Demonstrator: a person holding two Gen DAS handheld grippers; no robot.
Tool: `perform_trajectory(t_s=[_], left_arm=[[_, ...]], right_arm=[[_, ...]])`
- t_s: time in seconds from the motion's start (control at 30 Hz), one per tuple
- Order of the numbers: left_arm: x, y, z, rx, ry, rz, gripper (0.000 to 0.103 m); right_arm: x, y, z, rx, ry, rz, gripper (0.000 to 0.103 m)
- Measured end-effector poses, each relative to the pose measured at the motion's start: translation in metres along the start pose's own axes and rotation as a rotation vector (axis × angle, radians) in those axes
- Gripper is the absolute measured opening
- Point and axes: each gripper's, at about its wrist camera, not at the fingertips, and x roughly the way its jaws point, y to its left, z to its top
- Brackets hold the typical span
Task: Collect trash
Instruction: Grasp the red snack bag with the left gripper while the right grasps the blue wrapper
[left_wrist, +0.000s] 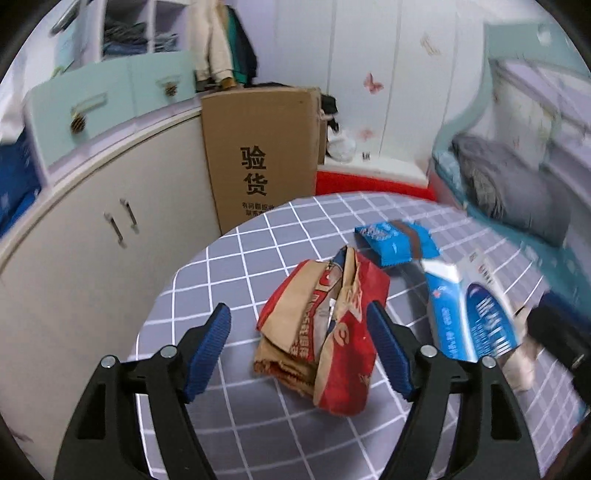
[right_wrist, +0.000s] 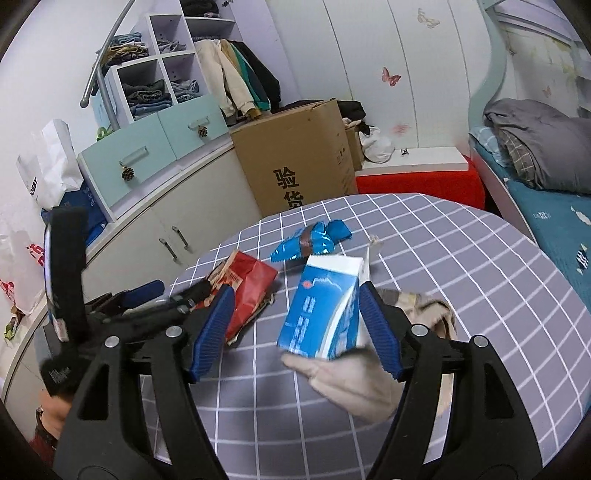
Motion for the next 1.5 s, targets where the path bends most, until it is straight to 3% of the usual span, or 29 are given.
perform_trajectory(t_s=[0.13, 0.17, 0.3, 0.47, 0.53, 0.6, 0.7, 0.8, 1.03, 1.13, 1.3, 1.5], left_arm=[[0.013, -0.009, 0.001, 0.077, 0.049, 0.000, 0.033], [0.013, -0.011, 0.001, 0.094, 0.045, -0.011, 0.017], [0.004, -0.006, 0.004, 0.053, 0.032, -0.070, 0.014], [-0.022, 0.026, 0.016, -0.089, -0.063, -0.123, 0.014], [-0.032, 0.040, 0.022, -0.141, -0.114, -0.093, 0.014], [-0.040, 0.053, 0.026, -0.171, -0.172, -0.002, 0.014], [-0.042, 0.075, 0.030, -0.215, -0.196, 0.072, 0.014], [-0.038, 0.089, 0.030, -0.230, -0.191, 0.097, 0.014], [-0.024, 0.112, 0.021, -0.253, -0.145, 0.080, 0.014], [-0.022, 0.118, 0.018, -0.258, -0.135, 0.078, 0.014], [-0.026, 0.127, 0.014, -0.268, -0.128, 0.059, 0.015], [-0.039, 0.134, 0.005, -0.257, -0.127, 0.065, 0.015]], right_arm=[[0.012, 0.002, 0.013, -0.012, 0.009, -0.011, 0.069], [0.014, 0.004, 0.015, -0.015, 0.011, -0.014, 0.069], [0.025, 0.008, 0.026, -0.028, 0.014, -0.034, 0.069], [0.052, 0.006, 0.040, 0.008, 0.063, -0.035, 0.069], [0.066, 0.005, 0.043, 0.028, 0.086, -0.041, 0.069], [0.081, 0.002, 0.047, 0.066, 0.112, -0.049, 0.071], [0.101, 0.001, 0.051, 0.093, 0.138, -0.067, 0.079], [0.127, 0.000, 0.058, 0.108, 0.182, -0.108, 0.079], [0.163, -0.003, 0.064, 0.133, 0.265, -0.175, 0.079], [0.167, 0.001, 0.062, 0.098, 0.279, -0.190, 0.067], [0.181, 0.012, 0.052, -0.041, 0.340, -0.283, 0.066], [0.181, 0.020, 0.048, -0.144, 0.331, -0.321, 0.022]])
